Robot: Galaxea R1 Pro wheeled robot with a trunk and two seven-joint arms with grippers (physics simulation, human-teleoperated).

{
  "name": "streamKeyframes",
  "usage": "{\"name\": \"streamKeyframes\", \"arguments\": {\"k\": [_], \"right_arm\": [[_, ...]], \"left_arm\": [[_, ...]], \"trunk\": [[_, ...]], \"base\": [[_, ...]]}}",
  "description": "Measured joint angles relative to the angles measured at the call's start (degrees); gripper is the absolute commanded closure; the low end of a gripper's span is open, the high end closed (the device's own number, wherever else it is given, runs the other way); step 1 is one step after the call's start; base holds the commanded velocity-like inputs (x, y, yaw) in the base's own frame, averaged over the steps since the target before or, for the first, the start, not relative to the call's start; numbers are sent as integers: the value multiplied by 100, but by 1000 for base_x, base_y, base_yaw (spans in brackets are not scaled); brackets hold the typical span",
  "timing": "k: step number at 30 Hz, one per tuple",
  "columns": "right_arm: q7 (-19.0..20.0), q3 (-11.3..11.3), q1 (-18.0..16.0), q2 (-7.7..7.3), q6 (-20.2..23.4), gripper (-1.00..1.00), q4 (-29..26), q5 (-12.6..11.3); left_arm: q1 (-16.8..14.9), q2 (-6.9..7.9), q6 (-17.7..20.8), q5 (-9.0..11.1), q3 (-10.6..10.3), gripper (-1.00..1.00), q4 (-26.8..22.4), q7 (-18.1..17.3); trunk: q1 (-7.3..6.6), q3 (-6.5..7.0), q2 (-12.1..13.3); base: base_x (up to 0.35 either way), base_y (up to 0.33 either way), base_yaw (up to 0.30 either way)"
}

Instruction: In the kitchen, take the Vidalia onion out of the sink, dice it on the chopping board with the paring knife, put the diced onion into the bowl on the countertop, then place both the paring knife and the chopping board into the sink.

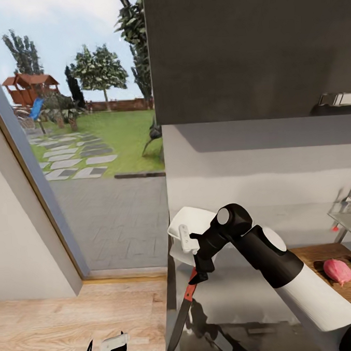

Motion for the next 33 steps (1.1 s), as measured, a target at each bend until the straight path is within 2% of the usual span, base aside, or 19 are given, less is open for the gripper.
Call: {"name": "streamKeyframes", "arguments": {"k": [9, 10, 11, 16, 24, 33], "right_arm": [[-20, 23, 0, -25, -8, -100, 194, 5], [-20, 225, 1, -26, -9, -100, 201, 8], [-22, 321, 0, -26, -9, -100, 202, 9], [-25, 505, 0, -27, -30, -100, 203, 10], [-11, 558, 0, -33, -256, -100, 204, 4], [-6, 582, 0, -100, -303, -100, 211, 3]], "left_arm": [[0, 0, 0, 0, 0, -100, 0, 0], [0, 0, 0, 0, 0, -100, 0, -1], [0, 0, 0, 0, 0, -100, 0, -2], [0, 0, 0, 1, 0, -100, 0, -3], [0, 0, 1, 1, 0, -100, 0, 0], [0, 0, 3, 1, 0, -100, 0, 0]], "trunk": [[-198, 80, 362], [-220, 89, 402], [-242, 98, 442], [-352, 143, 643], [-528, 214, 964], [-726, 293, 1326]], "base": [[0, 0, 0], [0, 0, 0], [0, 0, 0], [0, 0, 0], [0, 0, 0], [0, 0, 0]]}}
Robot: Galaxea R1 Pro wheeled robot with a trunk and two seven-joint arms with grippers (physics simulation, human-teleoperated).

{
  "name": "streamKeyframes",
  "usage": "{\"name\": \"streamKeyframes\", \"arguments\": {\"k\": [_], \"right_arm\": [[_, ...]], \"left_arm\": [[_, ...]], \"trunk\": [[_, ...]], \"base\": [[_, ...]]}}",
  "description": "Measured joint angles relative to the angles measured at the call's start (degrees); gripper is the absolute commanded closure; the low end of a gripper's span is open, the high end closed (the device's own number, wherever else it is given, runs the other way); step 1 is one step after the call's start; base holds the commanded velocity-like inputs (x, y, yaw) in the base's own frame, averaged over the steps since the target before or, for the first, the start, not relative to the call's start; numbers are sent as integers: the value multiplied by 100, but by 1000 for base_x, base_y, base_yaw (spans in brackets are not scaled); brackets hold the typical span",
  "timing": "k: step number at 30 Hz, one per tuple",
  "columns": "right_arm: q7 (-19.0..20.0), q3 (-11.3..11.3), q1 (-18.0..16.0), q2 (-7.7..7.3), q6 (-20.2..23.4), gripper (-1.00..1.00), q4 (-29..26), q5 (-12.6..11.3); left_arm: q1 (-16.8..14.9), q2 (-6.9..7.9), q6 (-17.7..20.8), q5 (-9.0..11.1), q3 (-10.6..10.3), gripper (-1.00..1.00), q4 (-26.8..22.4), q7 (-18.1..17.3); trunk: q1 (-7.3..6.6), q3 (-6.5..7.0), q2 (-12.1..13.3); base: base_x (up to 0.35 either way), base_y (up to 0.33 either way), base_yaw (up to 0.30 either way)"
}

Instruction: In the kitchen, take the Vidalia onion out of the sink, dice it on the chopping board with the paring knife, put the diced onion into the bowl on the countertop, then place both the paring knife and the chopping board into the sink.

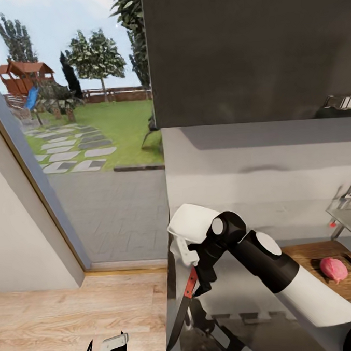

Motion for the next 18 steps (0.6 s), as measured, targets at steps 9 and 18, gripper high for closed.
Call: {"name": "streamKeyframes", "arguments": {"k": [9, 18], "right_arm": [[11, 335, 0, -103, -345, -100, 54, 2], [13, 364, 0, -112, -588, -100, 106, 4]], "left_arm": [[0, 0, 3, 0, 0, -100, 0, -1], [0, 0, 4, 1, 0, -100, 0, -2]], "trunk": [[-198, 80, 362], [-396, 160, 724]], "base": [[0, 0, 0], [0, 0, -44]]}}
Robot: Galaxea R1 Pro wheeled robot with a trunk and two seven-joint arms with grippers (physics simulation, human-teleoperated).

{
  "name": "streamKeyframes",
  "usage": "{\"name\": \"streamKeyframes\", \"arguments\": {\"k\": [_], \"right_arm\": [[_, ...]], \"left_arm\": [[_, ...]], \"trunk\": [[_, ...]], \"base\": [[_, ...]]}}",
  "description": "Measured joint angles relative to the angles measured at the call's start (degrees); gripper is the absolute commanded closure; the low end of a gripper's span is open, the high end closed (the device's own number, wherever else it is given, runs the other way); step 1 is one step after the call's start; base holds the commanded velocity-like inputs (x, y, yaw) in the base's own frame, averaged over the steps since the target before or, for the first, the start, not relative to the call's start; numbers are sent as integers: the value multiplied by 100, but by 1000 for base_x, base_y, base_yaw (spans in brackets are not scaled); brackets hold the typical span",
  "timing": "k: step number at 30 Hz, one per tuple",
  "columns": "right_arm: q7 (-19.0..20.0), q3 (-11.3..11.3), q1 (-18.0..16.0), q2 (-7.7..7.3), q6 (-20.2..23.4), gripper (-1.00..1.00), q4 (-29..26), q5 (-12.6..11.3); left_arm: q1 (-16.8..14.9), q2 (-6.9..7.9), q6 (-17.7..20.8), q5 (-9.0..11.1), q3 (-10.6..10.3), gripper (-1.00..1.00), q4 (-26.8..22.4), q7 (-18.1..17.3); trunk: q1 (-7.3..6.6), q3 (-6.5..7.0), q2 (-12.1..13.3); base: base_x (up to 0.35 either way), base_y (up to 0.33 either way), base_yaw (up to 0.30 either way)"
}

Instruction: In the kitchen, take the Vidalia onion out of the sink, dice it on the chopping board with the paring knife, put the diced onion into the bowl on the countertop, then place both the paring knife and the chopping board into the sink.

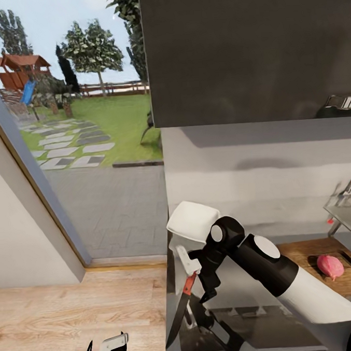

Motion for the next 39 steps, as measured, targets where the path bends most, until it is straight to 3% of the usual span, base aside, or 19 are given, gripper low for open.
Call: {"name": "streamKeyframes", "arguments": {"k": [3, 7, 12, 19, 39], "right_arm": [[1, 1, 0, -7, -115, -100, 48, 1], [1, 1, 0, -175, -267, -100, 73, -7], [2, -1, 0, -263, -311, -100, 72, -20], [2, -2, 0, -416, -501, -100, 71, -28], [3, -8, 0, -386, -726, -100, 65, -32]], "left_arm": [[0, 0, 0, 0, 0, -100, 0, 1], [0, 0, 1, 0, 0, -100, 0, -2], [0, 0, 1, 0, 0, -100, 0, -5], [0, -8, 2, -1, -8, -100, 0, -7], [0, -14, 1, -1, -9, -100, 0, -7]], "trunk": [[-66, 27, 121], [-154, 63, 282], [-264, 109, 482], [-264, 53, 484], [-264, -107, 484]], "base": [[0, 0, -71], [0, 0, -74], [0, 0, -51], [0, 0, -8], [0, 0, 0]]}}
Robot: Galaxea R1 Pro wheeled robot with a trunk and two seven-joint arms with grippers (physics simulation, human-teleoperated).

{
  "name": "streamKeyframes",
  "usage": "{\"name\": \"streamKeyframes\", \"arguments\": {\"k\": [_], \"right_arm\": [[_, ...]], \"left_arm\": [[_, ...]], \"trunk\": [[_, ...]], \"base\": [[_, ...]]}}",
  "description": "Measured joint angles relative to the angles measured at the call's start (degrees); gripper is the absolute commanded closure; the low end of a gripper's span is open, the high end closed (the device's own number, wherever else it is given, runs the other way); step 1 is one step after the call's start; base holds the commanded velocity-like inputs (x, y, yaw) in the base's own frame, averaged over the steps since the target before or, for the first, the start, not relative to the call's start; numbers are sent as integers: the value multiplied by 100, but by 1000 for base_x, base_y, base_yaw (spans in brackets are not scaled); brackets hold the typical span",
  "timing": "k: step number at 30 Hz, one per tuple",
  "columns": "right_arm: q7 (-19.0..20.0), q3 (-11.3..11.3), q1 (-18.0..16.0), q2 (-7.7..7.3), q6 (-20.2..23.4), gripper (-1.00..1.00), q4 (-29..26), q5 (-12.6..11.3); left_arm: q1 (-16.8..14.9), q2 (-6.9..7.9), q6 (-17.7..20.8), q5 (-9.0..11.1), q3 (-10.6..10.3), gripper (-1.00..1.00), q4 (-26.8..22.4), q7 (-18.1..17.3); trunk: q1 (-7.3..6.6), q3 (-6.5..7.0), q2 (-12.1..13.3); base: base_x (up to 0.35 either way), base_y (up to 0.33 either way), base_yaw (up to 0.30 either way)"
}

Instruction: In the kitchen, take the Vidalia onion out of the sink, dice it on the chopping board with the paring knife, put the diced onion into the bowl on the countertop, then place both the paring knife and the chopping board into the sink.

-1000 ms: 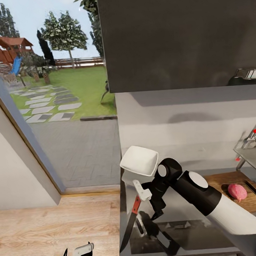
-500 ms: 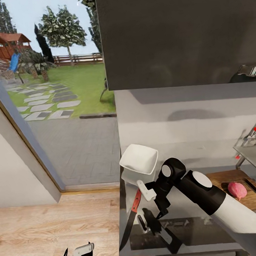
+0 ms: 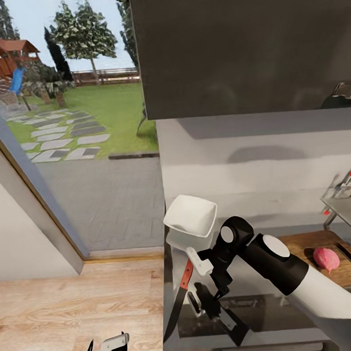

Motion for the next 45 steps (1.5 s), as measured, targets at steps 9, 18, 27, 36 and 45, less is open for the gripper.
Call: {"name": "streamKeyframes", "arguments": {"k": [9, 18, 27, 36, 45], "right_arm": [[0, 0, 0, 20, 0, -100, -45, 0], [0, 0, 0, 34, 0, -100, -53, 0], [0, 0, 0, 44, 6, -100, -54, 6], [0, 0, 0, 45, 22, -100, -56, 8], [0, 0, 0, 45, 28, -100, -60, 8]], "left_arm": [[0, 4, 2, 0, 0, -100, 0, 0], [0, 5, 1, 0, 2, -100, 0, 0], [0, 9, 2, 0, 2, -100, 0, 0], [0, 8, -2, 1, 4, -100, 0, 0], [0, 10, 0, 1, 3, -100, 0, 0]], "trunk": [[0, -79, 0], [0, -158, 0], [0, -237, 0], [0, -317, -1], [0, -398, -1]], "base": [[0, 0, 0], [0, 0, 0], [0, 0, 0], [0, 0, 0], [0, 0, 0]]}}
